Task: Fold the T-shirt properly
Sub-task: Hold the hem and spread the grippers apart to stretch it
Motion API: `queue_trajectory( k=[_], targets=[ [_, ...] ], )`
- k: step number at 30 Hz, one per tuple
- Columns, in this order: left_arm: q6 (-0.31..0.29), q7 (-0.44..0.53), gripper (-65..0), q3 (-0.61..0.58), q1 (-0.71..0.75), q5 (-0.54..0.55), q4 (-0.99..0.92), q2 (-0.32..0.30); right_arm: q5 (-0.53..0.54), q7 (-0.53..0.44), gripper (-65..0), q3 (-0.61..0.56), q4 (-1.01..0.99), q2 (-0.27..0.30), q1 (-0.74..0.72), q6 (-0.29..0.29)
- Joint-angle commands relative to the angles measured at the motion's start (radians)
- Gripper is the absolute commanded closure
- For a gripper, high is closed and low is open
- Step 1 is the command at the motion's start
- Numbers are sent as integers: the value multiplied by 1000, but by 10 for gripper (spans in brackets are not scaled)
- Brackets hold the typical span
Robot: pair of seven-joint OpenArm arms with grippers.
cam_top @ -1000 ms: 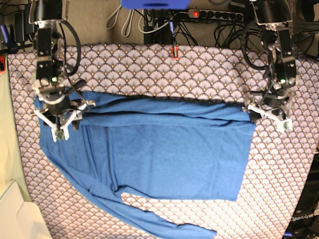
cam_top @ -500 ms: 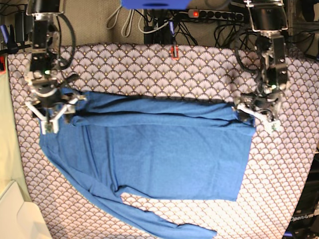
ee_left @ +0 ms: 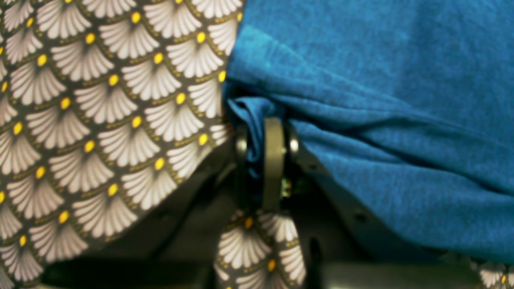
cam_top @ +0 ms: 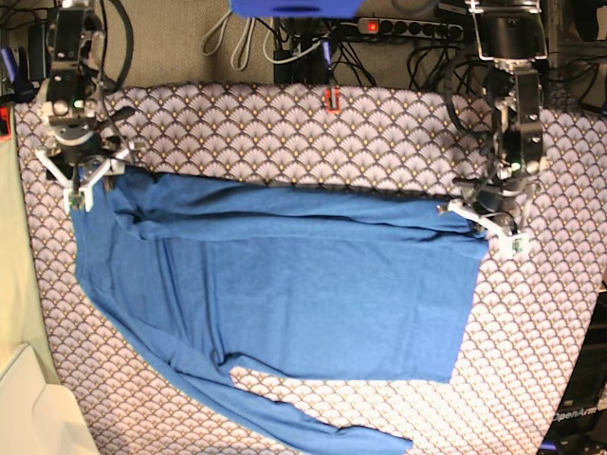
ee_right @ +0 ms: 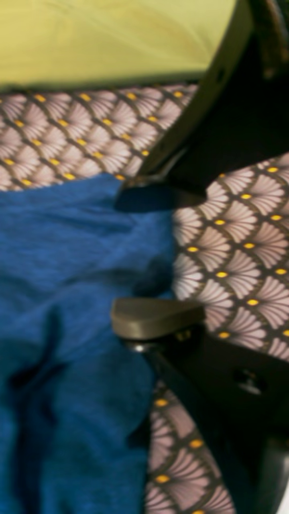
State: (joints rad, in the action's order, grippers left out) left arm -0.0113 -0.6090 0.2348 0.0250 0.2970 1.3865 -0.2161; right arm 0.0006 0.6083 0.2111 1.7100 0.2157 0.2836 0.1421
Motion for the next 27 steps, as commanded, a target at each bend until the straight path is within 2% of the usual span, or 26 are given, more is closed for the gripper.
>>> queue_trajectory(
  k=[1,7,11,14,24,27],
  targets=[
    [0,19,0,5,-13,1,17,-10,-1,-28,-348,4,17,12,-10,-5],
    [0,19,-5,5,-13,3,27,-39,0,-37,-348,-2,-67,18,-20,-5],
    [0,19,-5,5,-13,3,23,-41,0,-141,-348,1,-150,18,-33,-5],
    [0,19,-5,5,-13,1,20,-41,0,-178,-348,3,-186,18,-33,-5],
    [0,19,-5,5,-17,1,20,-41,0,-181,-344,1,-215,40,-34,-5],
    [0,19,-5,5,-17,1,20,-41,0,-175,-294,-3,-216,40,-31,-3]
  ],
)
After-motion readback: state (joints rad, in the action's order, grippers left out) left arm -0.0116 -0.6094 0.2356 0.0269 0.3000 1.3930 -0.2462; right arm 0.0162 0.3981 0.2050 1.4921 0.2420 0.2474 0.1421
